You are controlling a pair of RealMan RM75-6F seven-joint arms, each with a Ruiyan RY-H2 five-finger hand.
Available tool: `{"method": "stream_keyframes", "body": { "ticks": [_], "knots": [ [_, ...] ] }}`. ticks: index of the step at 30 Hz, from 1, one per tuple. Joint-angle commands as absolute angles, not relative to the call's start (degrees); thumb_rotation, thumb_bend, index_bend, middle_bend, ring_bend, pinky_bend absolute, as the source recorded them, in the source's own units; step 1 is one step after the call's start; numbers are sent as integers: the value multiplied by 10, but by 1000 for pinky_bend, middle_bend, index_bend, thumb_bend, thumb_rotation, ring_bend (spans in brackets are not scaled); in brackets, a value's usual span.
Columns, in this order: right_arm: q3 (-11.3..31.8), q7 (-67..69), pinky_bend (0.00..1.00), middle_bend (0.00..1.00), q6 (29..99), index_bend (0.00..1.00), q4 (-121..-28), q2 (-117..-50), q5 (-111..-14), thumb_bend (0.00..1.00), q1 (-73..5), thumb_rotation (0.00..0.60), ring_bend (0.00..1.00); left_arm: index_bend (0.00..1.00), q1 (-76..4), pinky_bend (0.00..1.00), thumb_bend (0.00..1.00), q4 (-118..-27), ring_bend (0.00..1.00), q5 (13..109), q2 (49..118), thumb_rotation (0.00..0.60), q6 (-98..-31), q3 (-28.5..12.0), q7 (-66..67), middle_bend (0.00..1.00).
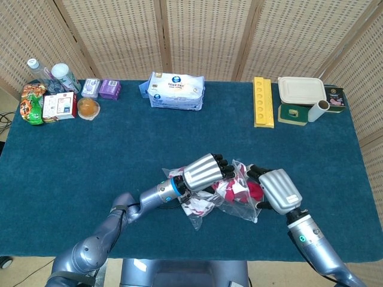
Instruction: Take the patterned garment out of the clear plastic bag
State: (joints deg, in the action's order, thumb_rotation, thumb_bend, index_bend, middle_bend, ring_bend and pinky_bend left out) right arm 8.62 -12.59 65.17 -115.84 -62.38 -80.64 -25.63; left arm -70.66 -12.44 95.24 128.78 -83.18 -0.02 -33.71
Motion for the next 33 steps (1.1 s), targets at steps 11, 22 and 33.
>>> {"method": "stream_keyframes", "body": {
  "ticks": [11, 22, 33],
  "knots": [
    [86, -119, 677, 407, 646, 503, -1156, -625, -796, 417, -266, 599, 609, 791, -705, 621, 437, -127, 622, 955, 1288, 600, -829, 4, -341, 680],
    [91, -135, 712, 480, 679, 561, -1152, -642, -796, 431, -261, 600, 687, 791, -704, 618, 435, -133, 615, 958, 1289, 600, -831, 7, -343, 680],
    [88, -149, 732, 552, 689, 633, -1147, -657, -790, 451, -259, 600, 724, 540, -695, 568, 225, -146, 545, 947, 1282, 600, -813, 0, -356, 624]
  ]
}}
